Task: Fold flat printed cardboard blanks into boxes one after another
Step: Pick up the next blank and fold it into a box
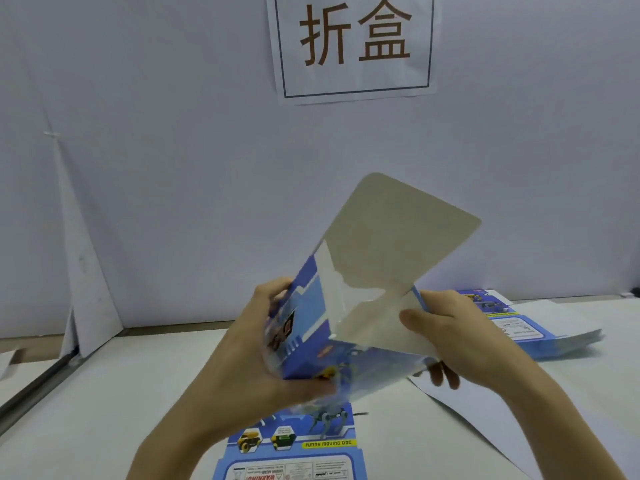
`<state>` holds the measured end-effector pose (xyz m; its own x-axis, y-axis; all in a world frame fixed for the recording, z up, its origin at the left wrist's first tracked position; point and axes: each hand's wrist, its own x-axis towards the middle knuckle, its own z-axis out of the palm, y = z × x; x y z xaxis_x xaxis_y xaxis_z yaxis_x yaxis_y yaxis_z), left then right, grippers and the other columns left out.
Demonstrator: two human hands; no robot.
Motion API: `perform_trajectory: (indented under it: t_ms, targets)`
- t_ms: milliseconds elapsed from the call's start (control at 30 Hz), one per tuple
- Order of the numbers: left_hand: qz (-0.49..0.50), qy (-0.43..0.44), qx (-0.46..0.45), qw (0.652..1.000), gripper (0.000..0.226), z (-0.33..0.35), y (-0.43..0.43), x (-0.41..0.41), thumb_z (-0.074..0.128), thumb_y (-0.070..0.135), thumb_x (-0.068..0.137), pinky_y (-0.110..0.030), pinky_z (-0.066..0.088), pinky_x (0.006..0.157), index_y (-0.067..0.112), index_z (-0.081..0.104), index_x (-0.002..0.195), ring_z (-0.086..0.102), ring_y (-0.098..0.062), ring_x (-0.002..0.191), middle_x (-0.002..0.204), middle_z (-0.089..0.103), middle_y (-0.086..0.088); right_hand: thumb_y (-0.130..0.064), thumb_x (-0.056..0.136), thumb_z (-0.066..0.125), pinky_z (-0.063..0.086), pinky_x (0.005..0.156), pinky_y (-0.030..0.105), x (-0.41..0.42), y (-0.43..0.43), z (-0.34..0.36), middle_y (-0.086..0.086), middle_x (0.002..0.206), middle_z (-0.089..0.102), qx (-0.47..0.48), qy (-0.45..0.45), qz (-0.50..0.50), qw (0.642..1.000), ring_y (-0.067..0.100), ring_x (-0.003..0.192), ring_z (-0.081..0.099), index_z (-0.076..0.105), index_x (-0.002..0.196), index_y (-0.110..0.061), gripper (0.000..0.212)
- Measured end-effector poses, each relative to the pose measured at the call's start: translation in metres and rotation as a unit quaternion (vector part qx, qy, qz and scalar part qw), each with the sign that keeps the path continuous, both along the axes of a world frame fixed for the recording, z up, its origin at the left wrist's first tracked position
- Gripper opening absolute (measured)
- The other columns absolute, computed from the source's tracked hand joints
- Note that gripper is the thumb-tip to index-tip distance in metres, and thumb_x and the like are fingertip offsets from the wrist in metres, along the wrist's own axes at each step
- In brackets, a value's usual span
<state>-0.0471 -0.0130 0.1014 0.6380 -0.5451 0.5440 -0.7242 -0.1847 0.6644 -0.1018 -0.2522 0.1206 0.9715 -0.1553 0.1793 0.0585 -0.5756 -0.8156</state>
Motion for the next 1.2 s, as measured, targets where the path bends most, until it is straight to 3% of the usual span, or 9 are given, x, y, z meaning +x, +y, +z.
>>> perform_trajectory:
  t_ms: [133, 233, 333, 467, 600, 833, 933, 1100, 1200]
  targets:
    - [-0.063, 0.192, -0.005, 0.979, 0.110, 0.014, -0.011, -0.014, 0.076, 0.076, 0.044, -0.015, 0.033, 0.101, 0.057, 0.023, 0.138, 0.033, 0.011, 0.132, 0.139, 0.035, 0.034, -0.008, 0.088, 0.041, 0.030, 0.034, 0.020, 0.002, -0.003, 0.003, 0.012, 0.053, 0.058, -0.035, 0.000, -0.072, 0.997, 0.015, 0.028, 0.045, 0.053, 0.075, -0.005, 0.018]
    - [-0.110, 0.263, -0.083, 0.955, 0.064, 0.015, -0.019, -0.011, 0.057, 0.036, 0.092, -0.025, 0.026, 0.106, 0.017, 0.029, 0.147, 0.029, -0.017, 0.141, 0.143, 0.043, 0.002, -0.007, 0.089, 0.041, 0.028, 0.031, 0.018, 0.002, 0.002, 0.003, 0.008, 0.054, 0.051, -0.063, -0.009, -0.077, 0.995, 0.011, 0.027, 0.047, 0.048, 0.070, -0.005, 0.020]
    - [-0.118, 0.219, -0.051, 0.967, 0.132, -0.004, -0.026, -0.006, 0.070, 0.082, 0.043, -0.027, 0.036, 0.102, -0.009, 0.042, 0.134, 0.052, -0.018, 0.114, 0.137, 0.048, -0.015, -0.009, 0.090, 0.041, 0.027, 0.029, 0.017, 0.002, 0.007, 0.004, 0.005, 0.051, 0.049, -0.090, -0.019, -0.091, 0.992, 0.009, 0.027, 0.045, 0.047, 0.068, -0.005, 0.023]
    - [-0.046, 0.215, -0.014, 0.975, 0.136, -0.001, -0.034, -0.002, 0.064, 0.091, 0.020, -0.010, 0.042, 0.085, 0.021, 0.045, 0.134, 0.056, 0.005, 0.107, 0.130, 0.054, 0.015, -0.012, 0.090, 0.040, 0.030, 0.034, 0.022, 0.002, 0.007, 0.004, 0.009, 0.059, 0.050, -0.143, -0.023, -0.125, 0.982, 0.020, 0.044, 0.053, 0.044, 0.069, -0.008, 0.022]
    - [-0.082, 0.243, -0.028, 0.966, 0.076, -0.004, -0.023, -0.013, 0.067, 0.088, 0.030, -0.007, 0.049, 0.070, 0.074, 0.047, 0.101, 0.060, 0.013, 0.094, 0.105, 0.057, 0.042, -0.014, 0.092, 0.039, 0.041, 0.051, 0.030, -0.001, 0.011, 0.009, 0.013, 0.066, 0.054, -0.162, -0.033, -0.132, 0.977, 0.036, 0.067, 0.061, 0.045, 0.071, -0.008, 0.023]
    - [0.074, 0.230, -0.085, 0.967, 0.040, -0.004, -0.017, -0.006, 0.068, 0.064, 0.072, -0.007, 0.046, 0.058, 0.044, 0.057, 0.105, 0.065, 0.001, 0.078, 0.090, 0.069, 0.021, -0.020, 0.097, 0.039, 0.033, 0.050, 0.029, -0.004, 0.033, 0.006, 0.003, 0.057, 0.046, -0.231, -0.112, -0.096, 0.962, 0.020, 0.055, 0.048, 0.037, 0.068, -0.018, 0.029]
    - [0.239, 0.166, 0.012, 0.957, 0.036, -0.012, -0.019, 0.003, 0.052, 0.040, 0.095, -0.009, 0.034, 0.047, 0.011, 0.051, 0.074, 0.046, -0.009, 0.048, 0.058, 0.050, -0.001, -0.027, 0.096, 0.038, 0.027, 0.045, 0.024, -0.003, 0.041, 0.003, -0.003, 0.054, 0.042, -0.248, -0.181, -0.099, 0.947, 0.012, 0.049, 0.037, 0.037, 0.078, -0.023, 0.018]
    - [0.348, 0.046, 0.026, 0.936, 0.048, -0.010, -0.023, 0.002, 0.040, 0.035, 0.100, -0.017, 0.030, 0.043, 0.014, 0.036, 0.057, 0.038, -0.011, 0.044, 0.047, 0.040, 0.002, -0.023, 0.100, 0.034, 0.021, 0.055, 0.035, 0.002, 0.045, -0.004, -0.002, 0.058, 0.038, -0.290, -0.163, -0.119, 0.936, 0.016, 0.057, 0.037, 0.045, 0.104, -0.024, 0.011]
    - [0.382, -0.023, 0.063, 0.922, 0.046, -0.007, -0.016, 0.002, 0.032, 0.030, 0.102, -0.017, 0.025, 0.046, 0.019, 0.032, 0.058, 0.039, -0.009, 0.047, 0.050, 0.039, 0.003, -0.024, 0.098, 0.037, 0.034, 0.062, 0.037, 0.004, 0.046, -0.007, 0.000, 0.060, 0.051, -0.235, -0.154, -0.083, 0.956, 0.022, 0.061, 0.055, 0.039, 0.086, -0.031, 0.014]
